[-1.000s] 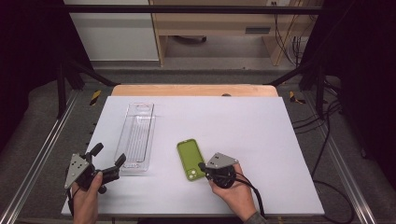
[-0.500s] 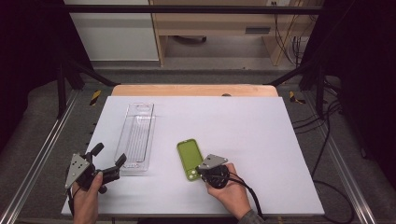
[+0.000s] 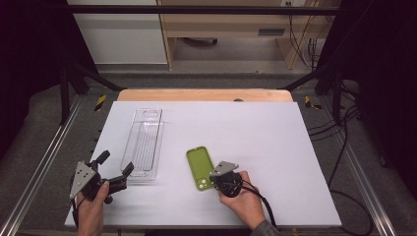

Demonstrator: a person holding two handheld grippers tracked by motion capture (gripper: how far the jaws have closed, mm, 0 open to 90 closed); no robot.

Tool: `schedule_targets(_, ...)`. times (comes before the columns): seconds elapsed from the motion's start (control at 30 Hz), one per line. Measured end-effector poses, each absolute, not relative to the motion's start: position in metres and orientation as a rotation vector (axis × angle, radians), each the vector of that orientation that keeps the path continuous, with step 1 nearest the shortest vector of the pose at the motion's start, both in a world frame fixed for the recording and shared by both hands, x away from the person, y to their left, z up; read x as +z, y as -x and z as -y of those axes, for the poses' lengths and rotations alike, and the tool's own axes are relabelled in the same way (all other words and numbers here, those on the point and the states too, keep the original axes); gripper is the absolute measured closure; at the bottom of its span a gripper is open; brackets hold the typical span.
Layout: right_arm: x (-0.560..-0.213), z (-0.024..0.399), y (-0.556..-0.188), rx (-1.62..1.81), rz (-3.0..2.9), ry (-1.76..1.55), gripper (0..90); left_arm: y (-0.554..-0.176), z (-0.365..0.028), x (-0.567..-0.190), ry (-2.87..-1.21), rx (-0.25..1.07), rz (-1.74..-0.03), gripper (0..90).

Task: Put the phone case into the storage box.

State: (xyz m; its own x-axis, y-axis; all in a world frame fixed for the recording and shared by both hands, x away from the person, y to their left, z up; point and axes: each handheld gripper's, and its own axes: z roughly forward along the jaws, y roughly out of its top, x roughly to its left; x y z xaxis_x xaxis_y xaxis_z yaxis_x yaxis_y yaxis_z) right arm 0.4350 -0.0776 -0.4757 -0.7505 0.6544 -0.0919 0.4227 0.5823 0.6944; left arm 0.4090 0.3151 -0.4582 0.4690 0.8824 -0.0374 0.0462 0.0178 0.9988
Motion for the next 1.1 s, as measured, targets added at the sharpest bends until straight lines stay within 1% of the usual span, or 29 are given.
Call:
schedule_targets(0.67, -0.467, 0.087, -0.449, 0.826, -2.546, -0.902, 90.0, -0.407, -0.317, -0.458, -1.407, 0.816, -0.893, 1.7)
schedule_targets(1.1, -0.464, 0.106, -0.46, 0.76, -2.554, -0.948, 90.0, -0.405, -0.317, -0.459, -1.414, 0.814, -0.902, 1.7)
